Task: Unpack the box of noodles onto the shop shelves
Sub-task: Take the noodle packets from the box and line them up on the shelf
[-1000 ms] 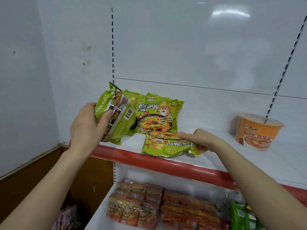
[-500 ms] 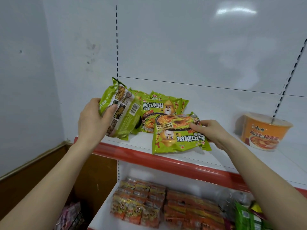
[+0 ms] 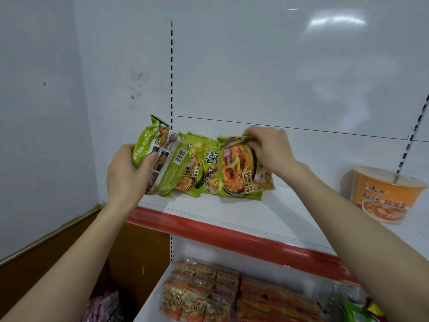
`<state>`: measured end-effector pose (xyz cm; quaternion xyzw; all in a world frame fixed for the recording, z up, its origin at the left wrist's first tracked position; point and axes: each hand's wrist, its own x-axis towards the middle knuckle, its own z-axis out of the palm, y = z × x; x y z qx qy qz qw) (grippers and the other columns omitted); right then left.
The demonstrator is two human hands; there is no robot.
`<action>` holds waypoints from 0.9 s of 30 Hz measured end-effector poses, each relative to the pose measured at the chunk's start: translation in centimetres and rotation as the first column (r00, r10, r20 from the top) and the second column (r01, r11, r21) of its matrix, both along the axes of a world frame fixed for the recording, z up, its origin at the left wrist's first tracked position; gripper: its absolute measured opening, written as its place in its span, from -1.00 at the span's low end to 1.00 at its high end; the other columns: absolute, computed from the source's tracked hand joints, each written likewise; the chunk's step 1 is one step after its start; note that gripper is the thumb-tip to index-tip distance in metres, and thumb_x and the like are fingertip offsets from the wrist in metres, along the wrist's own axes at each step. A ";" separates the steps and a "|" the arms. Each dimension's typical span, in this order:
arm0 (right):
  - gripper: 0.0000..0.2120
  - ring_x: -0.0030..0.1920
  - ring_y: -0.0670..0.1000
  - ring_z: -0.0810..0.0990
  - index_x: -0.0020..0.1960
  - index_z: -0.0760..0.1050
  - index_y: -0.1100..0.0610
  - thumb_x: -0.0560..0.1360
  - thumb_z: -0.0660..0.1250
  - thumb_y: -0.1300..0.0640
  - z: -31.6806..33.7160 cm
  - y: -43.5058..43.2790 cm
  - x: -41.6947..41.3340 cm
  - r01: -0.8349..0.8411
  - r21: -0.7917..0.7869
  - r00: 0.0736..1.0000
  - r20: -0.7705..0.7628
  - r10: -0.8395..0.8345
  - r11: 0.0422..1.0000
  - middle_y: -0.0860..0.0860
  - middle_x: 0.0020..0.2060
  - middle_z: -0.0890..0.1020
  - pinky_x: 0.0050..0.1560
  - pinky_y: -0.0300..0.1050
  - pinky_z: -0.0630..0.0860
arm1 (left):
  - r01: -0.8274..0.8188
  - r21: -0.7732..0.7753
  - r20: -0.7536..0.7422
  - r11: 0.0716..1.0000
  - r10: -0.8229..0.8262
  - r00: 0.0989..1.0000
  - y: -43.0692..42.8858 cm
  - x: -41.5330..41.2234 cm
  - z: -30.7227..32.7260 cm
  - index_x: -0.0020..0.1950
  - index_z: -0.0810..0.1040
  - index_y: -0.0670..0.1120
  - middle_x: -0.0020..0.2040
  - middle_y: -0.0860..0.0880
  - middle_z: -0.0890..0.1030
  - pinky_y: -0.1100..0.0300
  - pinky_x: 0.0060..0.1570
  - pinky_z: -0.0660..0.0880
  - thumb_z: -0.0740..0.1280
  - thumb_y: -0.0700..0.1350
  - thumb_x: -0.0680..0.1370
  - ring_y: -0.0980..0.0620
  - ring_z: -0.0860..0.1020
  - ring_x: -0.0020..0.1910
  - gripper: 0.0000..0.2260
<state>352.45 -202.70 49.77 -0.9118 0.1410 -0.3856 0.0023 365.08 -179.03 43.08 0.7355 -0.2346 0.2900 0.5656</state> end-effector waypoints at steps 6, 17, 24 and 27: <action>-0.68 0.27 0.12 0.36 0.24 0.44 -0.03 0.54 0.19 0.23 -0.3 2.8 4.3 -0.016 -0.520 0.947 -0.283 -0.155 0.854 0.04 0.10 0.55 0.38 0.39 -0.12 | -0.022 -0.023 -0.006 1.000 0.022 1.000 0.4 0.8 -0.5 0.13 0.47 -0.16 -0.08 -0.03 0.51 0.10 -0.11 0.37 0.32 -0.02 0.52 -0.05 0.49 -0.08 -0.72; -0.50 0.52 0.08 -0.07 0.38 0.33 0.07 0.47 0.26 0.32 -5.5 2.9 7.1 -0.223 -0.499 0.914 -0.406 0.001 0.837 0.13 0.51 0.05 0.42 0.29 -0.17 | -0.080 -0.007 0.023 0.997 0.080 0.997 -0.2 0.9 -0.8 0.14 0.46 -0.17 -0.10 -0.03 0.49 0.18 -0.17 0.28 0.32 -0.04 0.53 0.01 0.44 -0.11 -0.73; -0.46 0.49 0.12 0.09 0.42 0.25 0.18 0.49 0.32 0.19 -7.1 1.4 6.5 -0.196 -0.136 0.954 -0.254 0.157 0.971 0.15 0.48 0.15 0.47 0.13 0.10 | -0.083 -0.033 0.053 0.996 0.084 0.995 -1.0 0.7 -0.4 0.16 0.46 -0.18 -0.06 -0.01 0.48 0.16 -0.15 0.30 0.32 -0.04 0.52 0.03 0.44 -0.09 -0.71; -0.56 0.42 0.04 0.25 0.39 0.29 0.18 0.54 0.26 0.14 -6.2 1.8 5.6 -0.310 0.177 0.947 -0.031 0.320 0.934 0.11 0.41 0.29 0.41 -0.10 0.17 | -0.066 -0.009 0.158 0.998 0.067 0.985 -1.3 0.3 -0.1 0.14 0.48 -0.18 -0.04 -0.05 0.51 0.09 -0.12 0.37 0.38 -0.06 0.48 -0.02 0.47 -0.05 -0.69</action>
